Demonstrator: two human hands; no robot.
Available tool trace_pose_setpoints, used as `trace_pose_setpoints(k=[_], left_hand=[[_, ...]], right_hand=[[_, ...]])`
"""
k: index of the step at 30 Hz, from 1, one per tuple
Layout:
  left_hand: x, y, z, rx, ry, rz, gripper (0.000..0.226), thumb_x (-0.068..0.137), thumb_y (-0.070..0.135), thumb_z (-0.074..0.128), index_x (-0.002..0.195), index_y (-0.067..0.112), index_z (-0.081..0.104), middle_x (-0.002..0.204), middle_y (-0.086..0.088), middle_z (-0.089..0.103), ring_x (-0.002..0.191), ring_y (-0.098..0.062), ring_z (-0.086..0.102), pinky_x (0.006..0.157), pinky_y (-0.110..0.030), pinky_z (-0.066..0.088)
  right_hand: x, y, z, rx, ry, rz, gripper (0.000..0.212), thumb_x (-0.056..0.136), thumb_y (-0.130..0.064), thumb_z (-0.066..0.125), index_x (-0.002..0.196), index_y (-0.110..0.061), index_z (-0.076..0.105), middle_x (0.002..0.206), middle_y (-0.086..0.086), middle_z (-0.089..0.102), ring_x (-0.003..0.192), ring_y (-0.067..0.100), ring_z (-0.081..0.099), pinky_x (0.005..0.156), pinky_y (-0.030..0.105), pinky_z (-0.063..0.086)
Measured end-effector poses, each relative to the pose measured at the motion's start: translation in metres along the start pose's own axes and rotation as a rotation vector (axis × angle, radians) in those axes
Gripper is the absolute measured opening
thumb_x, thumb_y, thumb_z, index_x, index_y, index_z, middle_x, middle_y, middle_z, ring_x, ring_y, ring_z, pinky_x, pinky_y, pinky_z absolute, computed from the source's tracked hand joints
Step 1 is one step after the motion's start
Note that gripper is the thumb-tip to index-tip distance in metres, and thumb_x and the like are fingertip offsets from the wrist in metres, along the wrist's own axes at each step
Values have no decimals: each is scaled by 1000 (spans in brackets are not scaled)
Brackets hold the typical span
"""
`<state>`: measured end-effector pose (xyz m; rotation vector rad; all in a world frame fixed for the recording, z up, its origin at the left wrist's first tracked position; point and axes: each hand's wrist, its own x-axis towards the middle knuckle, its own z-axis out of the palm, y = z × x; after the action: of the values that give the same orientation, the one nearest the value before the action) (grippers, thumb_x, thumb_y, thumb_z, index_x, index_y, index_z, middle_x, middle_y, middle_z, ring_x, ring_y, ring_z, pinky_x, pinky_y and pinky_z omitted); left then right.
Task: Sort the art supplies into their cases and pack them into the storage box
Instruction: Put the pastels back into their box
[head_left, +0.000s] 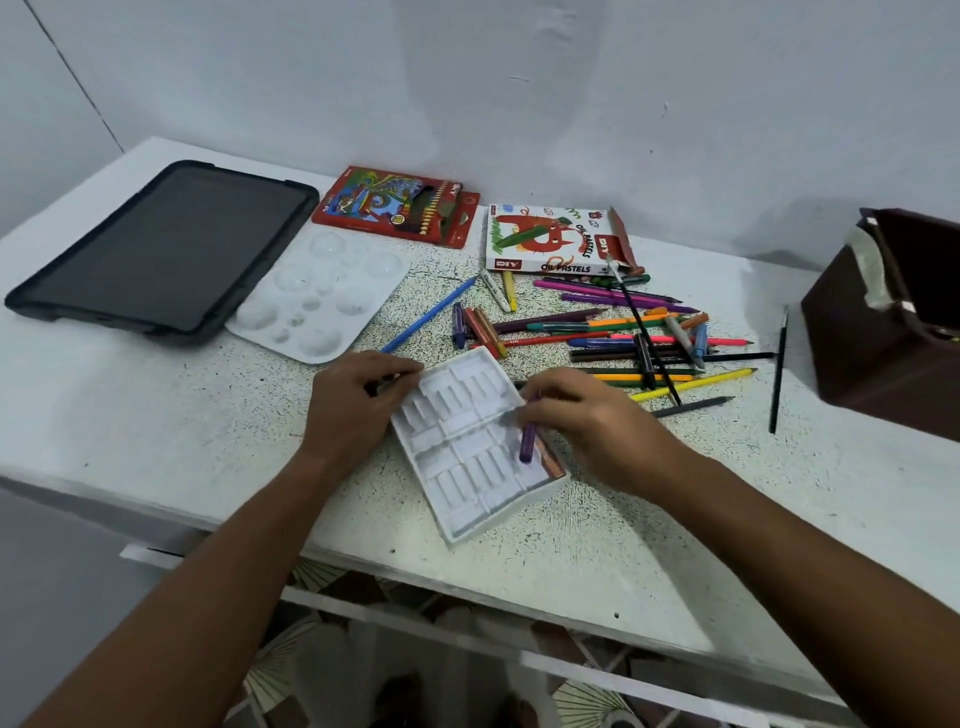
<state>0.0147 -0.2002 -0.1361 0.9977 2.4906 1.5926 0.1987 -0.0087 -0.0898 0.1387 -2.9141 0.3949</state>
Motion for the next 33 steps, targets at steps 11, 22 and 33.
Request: trace_pose_setpoints(k=[11,22,33], left_hand=[[-1,-1,0,85,41,16,19,76,14,81,94,15,77,84,5,61,70,5,55,64,-3,39],[-1,-2,3,94,70,1,13,77,12,79,89,6,77,92,-1,62,73,7,57,69,0,39],[-1,-1,4,111,48,18,14,78,9,78,92,7,78,90,-4,59,71,8,53,64,-1,37]], right_hand=[[-5,-11,-6,-60,-189,-100,50,56,2,85,104,-7,72,115,15,62,101,30,64,71,33,56],[-12,-1,2,40,-85,8,25,85,-14,63,108,-8,71,111,3,65,105,21,58,86,19,40],[-2,-6,-2,87,-132,60,23,84,-18,66,105,-10,71,106,1,68,98,22,55,79,20,37]])
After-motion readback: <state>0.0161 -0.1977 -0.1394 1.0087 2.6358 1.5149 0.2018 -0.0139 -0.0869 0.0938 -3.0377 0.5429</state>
